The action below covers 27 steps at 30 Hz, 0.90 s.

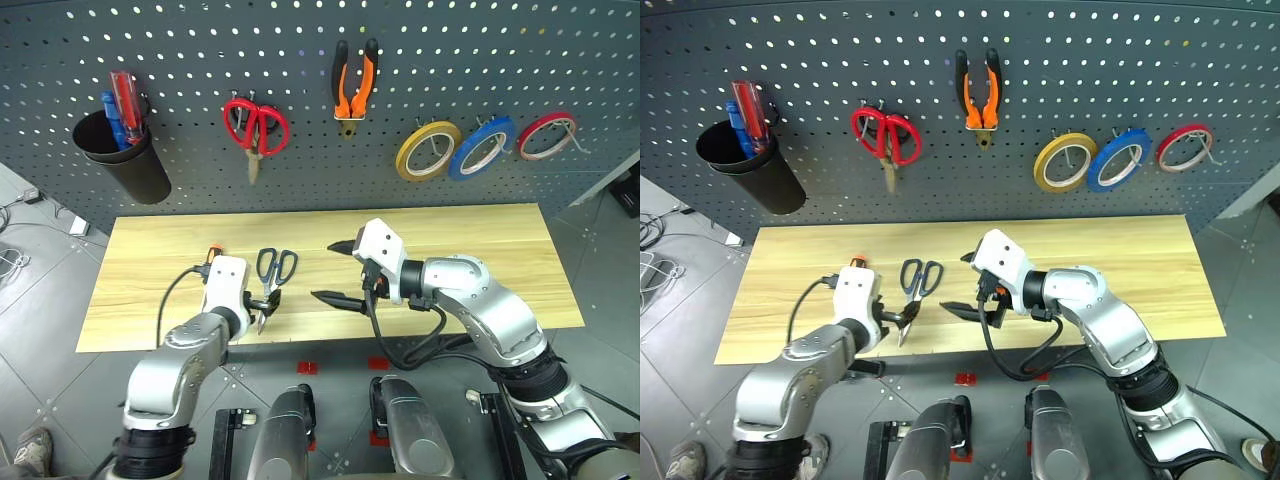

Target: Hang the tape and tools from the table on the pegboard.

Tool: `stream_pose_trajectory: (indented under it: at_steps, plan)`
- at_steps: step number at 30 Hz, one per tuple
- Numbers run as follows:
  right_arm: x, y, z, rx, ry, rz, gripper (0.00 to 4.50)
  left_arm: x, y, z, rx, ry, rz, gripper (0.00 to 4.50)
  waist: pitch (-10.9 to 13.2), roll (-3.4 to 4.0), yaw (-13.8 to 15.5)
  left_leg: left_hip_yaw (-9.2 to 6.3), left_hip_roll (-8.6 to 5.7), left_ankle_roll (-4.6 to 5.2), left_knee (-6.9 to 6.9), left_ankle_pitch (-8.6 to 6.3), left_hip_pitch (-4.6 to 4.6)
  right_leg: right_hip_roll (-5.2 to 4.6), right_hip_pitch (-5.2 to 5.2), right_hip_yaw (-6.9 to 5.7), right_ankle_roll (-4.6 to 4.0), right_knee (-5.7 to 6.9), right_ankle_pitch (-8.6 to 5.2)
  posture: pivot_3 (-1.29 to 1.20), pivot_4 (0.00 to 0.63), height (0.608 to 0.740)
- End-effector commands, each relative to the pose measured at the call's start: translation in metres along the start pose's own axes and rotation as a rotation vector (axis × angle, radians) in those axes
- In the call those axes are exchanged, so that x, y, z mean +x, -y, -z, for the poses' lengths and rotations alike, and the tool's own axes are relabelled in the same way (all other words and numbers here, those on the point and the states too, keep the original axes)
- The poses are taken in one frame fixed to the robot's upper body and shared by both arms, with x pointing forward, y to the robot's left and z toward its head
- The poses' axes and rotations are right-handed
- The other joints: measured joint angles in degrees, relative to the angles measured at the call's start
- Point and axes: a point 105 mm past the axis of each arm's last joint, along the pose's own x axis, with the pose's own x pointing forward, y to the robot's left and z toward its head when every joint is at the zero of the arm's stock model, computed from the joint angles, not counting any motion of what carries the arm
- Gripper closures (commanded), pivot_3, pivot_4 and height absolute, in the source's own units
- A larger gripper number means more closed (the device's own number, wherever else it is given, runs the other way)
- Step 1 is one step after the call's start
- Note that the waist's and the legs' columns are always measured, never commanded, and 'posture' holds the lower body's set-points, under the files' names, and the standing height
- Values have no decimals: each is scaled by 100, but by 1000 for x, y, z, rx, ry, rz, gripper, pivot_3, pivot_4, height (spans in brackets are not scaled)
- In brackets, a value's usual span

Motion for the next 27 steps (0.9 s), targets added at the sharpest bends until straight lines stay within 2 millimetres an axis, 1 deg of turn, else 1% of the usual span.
stream_pose_trajectory:
  at_steps: [1,6,9,11,13,15,17,22,25,27]
  plan:
    - [-1,-12,-10,-16,30,-47,6,7,-9,8,-27,-48,-77,138,1,-1,-15,1,1,0,-2,0,0,1,-2,1,0,1,0,-211,333,740]
    - [0,-17,-9,4,17,-66,6,22,-21,14,-39,-98,-139,138,6,-10,-3,-1,1,-1,-1,0,0,0,-1,-3,0,1,0,-221,337,740]
    - [0,-18,-8,27,-3,-72,6,31,-23,14,-50,-112,-131,138,8,-14,5,-1,0,0,2,0,-1,-1,0,-3,0,-1,0,-222,337,740]
    - [1,-17,-6,35,-19,-60,0,38,-21,14,-39,-125,-109,496,8,-15,7,-1,0,0,2,0,-1,-2,0,-4,0,-1,0,-225,337,740]
    - [1,-18,-7,30,-26,-63,0,44,-18,14,28,-133,-71,912,8,-15,7,-1,0,-1,2,0,-1,-2,0,-4,0,-1,0,-225,337,740]
    - [1,-20,-8,27,-28,-70,0,47,-17,11,45,-133,-47,1565,8,-15,6,-1,0,-1,1,0,-1,-3,0,-5,0,-1,0,-235,340,740]
    - [1,-21,-9,28,-29,-73,0,50,-21,9,54,-133,-38,2168,8,-15,5,0,0,-1,1,0,0,-3,-1,-4,0,-1,0,-243,341,740]
    - [-3,-19,-9,58,-35,-64,0,50,-27,12,80,-141,-18,3655,8,-15,-5,0,0,-1,0,0,1,-4,-1,-4,0,-1,0,-252,341,740]
    - [-6,-14,-8,89,-48,-41,0,45,-28,12,90,-123,-4,3903,8,-15,-8,0,0,-1,1,0,1,-6,0,-4,0,-2,1,-255,341,740]
    - [-9,-9,-8,85,-49,-8,0,37,-29,3,129,-54,10,3958,8,-15,-19,0,0,-1,1,0,1,-7,0,-3,0,-2,1,-258,343,740]
